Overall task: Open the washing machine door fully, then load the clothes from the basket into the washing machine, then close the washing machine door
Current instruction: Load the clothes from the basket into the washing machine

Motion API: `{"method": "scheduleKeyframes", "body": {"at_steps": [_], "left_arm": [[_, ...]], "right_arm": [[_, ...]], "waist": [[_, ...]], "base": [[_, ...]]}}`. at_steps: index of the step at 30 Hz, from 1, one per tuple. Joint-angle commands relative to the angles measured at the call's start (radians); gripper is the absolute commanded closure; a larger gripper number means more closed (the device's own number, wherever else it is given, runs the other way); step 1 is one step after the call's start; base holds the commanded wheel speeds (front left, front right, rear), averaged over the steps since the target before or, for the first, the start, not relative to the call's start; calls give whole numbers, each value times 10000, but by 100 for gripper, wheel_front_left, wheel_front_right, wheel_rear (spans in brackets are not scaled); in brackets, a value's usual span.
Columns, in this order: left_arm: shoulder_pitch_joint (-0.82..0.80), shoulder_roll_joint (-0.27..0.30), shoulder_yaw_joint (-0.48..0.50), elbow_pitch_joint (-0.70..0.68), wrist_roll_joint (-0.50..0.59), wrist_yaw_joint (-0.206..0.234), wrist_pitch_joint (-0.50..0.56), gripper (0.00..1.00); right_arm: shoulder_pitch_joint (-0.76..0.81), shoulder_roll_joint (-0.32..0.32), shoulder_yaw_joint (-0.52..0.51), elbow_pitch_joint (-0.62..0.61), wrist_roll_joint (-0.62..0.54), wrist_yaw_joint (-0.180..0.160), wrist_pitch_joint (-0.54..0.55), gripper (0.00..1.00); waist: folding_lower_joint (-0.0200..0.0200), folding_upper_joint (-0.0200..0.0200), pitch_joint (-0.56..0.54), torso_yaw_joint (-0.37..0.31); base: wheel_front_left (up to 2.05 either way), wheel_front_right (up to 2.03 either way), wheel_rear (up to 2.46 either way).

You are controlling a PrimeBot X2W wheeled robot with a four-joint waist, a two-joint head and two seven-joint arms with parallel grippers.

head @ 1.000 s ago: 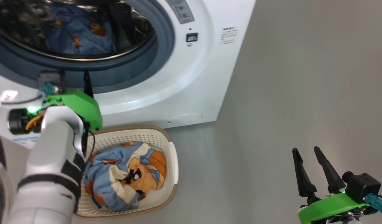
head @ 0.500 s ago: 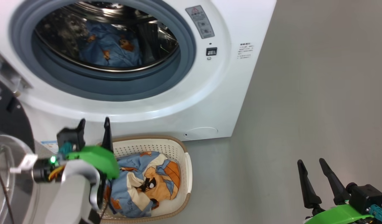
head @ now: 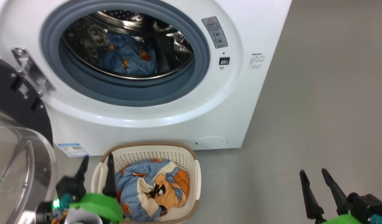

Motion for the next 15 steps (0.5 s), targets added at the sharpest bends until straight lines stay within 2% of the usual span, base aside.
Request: {"method": "scheduleKeyframes", "body": {"at_steps": [1,6,15], "left_arm": [[178,173,225,-375,-40,30,-64,0],[815,170,-165,-660,-123,35,-64,0],[1350,169,-264,-1378,-42,64,-64,0]], "right_arm": [[90,-161,216,-198,-150,25,-49,0],[407,-74,135,-284,-256,25,-49,0],[402,-98,117,-417,-271,25,-49,0]], "waist": [[0,-1,-310,196],[0,-1,-561,450],[0,-1,-484,647]], "base": [[0,0,0],[0,0,0],[0,0,0]]}}
